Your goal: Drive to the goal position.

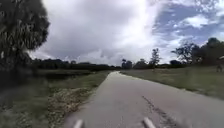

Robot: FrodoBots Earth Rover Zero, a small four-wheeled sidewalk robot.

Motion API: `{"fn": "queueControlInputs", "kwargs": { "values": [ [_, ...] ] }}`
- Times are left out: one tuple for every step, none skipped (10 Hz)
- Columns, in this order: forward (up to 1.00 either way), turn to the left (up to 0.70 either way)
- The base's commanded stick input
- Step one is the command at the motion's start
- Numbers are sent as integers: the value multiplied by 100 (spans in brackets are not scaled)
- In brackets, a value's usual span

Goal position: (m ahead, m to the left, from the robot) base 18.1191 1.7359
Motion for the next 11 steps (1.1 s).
{"fn": "queueControlInputs", "kwargs": {
  "values": [
    [70,0],
    [70,0],
    [70,0],
    [70,0],
    [70,0],
    [70,0],
    [70,0],
    [70,0],
    [70,0],
    [70,0],
    [70,-1]
  ]
}}
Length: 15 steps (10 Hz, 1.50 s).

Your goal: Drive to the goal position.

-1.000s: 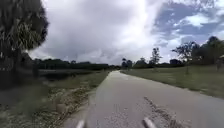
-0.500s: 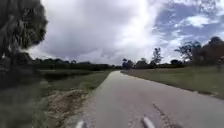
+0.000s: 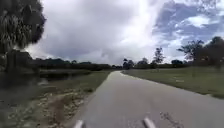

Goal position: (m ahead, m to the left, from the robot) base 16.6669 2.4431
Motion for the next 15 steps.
{"fn": "queueControlInputs", "kwargs": {
  "values": [
    [70,-24],
    [70,-29],
    [70,0],
    [70,0],
    [70,0],
    [70,0],
    [70,0],
    [70,0],
    [70,0],
    [70,0],
    [70,0],
    [70,0],
    [70,0],
    [70,0],
    [70,0]
  ]
}}
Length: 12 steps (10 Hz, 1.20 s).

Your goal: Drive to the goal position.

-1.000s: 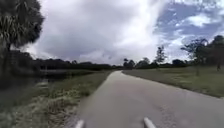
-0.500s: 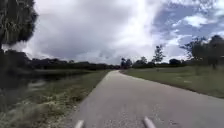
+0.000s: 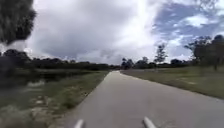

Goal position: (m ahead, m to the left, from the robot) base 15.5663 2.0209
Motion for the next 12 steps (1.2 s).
{"fn": "queueControlInputs", "kwargs": {
  "values": [
    [70,0],
    [70,0],
    [70,0],
    [70,0],
    [70,0],
    [70,0],
    [70,0],
    [70,0],
    [70,0],
    [70,0],
    [70,0],
    [70,0]
  ]
}}
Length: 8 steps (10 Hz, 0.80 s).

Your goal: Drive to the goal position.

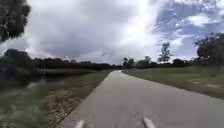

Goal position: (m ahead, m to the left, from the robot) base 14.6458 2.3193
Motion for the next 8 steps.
{"fn": "queueControlInputs", "kwargs": {
  "values": [
    [70,0],
    [70,0],
    [70,0],
    [70,0],
    [70,0],
    [70,0],
    [70,0],
    [70,-21]
  ]
}}
